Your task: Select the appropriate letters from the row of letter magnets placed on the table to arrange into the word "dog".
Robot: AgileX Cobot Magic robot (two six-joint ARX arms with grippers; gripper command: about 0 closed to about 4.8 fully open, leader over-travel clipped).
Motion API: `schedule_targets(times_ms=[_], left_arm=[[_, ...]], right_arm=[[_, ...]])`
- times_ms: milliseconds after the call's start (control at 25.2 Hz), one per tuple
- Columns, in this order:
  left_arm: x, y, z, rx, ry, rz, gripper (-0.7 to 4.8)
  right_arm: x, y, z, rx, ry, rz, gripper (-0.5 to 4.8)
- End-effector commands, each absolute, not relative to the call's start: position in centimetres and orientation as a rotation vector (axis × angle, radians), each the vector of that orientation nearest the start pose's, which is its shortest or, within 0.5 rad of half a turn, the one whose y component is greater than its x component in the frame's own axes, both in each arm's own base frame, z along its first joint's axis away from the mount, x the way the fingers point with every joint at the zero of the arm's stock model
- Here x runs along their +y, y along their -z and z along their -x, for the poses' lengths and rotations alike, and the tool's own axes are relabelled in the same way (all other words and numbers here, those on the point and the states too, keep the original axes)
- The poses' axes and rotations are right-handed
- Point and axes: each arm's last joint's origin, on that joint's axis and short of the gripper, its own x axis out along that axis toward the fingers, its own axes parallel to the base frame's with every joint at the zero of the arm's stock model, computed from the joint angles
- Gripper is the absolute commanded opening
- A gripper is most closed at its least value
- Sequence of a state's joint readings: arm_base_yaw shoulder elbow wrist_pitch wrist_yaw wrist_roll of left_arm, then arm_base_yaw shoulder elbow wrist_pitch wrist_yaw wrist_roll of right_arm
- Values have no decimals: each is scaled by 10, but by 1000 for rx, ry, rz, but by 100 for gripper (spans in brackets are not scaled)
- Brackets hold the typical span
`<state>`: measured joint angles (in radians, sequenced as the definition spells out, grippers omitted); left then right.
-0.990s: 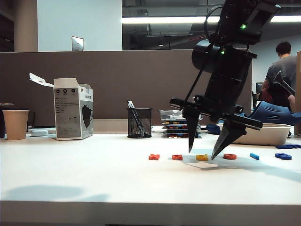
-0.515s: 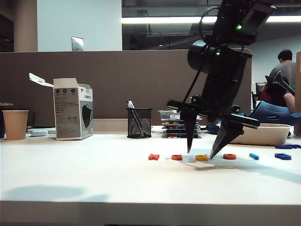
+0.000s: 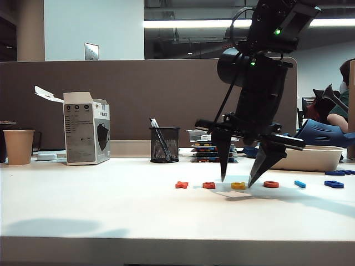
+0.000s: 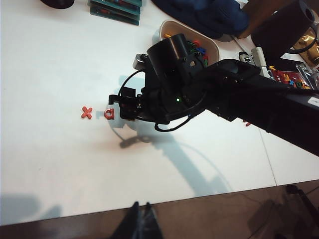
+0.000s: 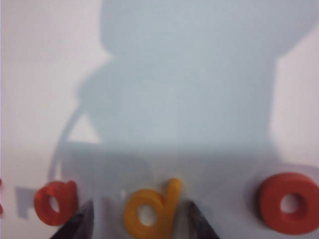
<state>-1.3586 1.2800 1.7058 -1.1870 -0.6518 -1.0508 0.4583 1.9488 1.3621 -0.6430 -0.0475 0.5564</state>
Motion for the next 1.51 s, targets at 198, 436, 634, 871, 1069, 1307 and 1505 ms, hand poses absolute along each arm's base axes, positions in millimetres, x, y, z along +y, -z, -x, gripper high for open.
schedule_targets(times_ms=[198, 436, 634, 871, 1069, 1307, 1505], left_arm=[[-199, -451, -61, 678, 368, 348, -5], [-199, -451, -61, 678, 368, 348, -5], [-199, -451, -61, 678, 368, 348, -5], [-199, -451, -61, 678, 368, 348, -5], [-199, -451, -61, 678, 368, 348, -5], [-199, -451, -61, 678, 368, 348, -5], [-199, -451, -61, 678, 368, 348, -5]], right_arm=[[168, -160, -338, 1386, -8, -184, 239], [171, -161, -338, 1375, -21, -184, 160], [172, -161, -338, 1364, -27, -187, 160], [172, -161, -339, 1362, -28, -188, 156], [172, -161, -340, 1353, -32, -192, 145], [172, -161, -339, 1354, -31, -191, 144], [172, -161, -339, 1353, -32, -191, 142]])
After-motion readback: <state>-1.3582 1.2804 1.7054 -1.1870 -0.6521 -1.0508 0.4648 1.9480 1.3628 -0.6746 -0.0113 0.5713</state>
